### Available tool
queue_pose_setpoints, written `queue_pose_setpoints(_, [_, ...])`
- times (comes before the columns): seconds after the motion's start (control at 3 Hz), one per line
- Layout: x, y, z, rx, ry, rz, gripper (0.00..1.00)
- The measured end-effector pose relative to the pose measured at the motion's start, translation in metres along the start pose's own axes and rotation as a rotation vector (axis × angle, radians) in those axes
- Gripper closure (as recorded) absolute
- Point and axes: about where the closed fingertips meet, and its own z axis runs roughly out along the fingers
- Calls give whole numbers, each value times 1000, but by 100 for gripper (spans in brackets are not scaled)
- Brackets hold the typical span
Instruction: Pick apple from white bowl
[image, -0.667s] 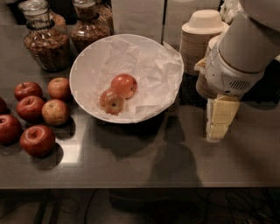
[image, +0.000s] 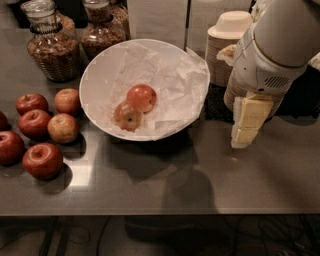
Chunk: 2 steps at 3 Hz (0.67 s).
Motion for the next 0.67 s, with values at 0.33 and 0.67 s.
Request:
queue_pose_setpoints(0.33, [-57, -29, -44, 128, -105, -144, 0])
queue_pose_setpoints(0.67, [-101, -59, -69, 217, -217, -288, 0])
